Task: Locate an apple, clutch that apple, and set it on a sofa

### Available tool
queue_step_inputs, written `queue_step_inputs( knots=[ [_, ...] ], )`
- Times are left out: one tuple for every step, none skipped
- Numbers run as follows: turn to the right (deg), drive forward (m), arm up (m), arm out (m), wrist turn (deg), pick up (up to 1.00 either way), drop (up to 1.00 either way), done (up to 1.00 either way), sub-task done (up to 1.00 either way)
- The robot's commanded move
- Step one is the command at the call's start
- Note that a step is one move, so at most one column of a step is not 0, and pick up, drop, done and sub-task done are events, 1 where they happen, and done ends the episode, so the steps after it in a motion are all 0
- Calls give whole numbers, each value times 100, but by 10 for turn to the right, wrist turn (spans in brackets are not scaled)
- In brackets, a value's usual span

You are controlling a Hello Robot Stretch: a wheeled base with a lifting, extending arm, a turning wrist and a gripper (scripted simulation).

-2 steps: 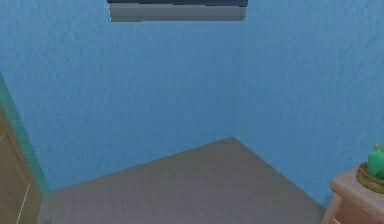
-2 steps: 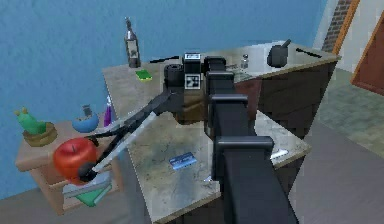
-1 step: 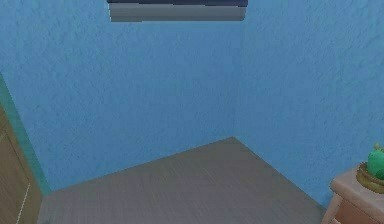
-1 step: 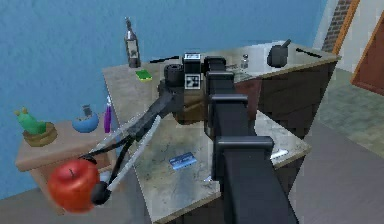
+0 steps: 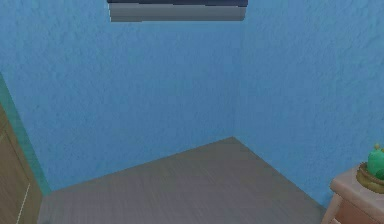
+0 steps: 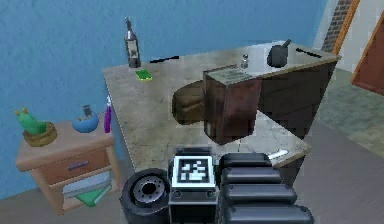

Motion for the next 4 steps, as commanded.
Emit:
queue_step_inputs(
  knots=[
    [-450, 0, 0, 0, 0, 0, 0, 0, 0],
    [0, 5, 0, 0, 0, 0, 0, 0, 0],
    [-450, 0, 0, 0, 0, 0, 0, 0, 0],
    [-240, 0, 0, 0, 0, 0, 0, 0, 0]
  ],
)
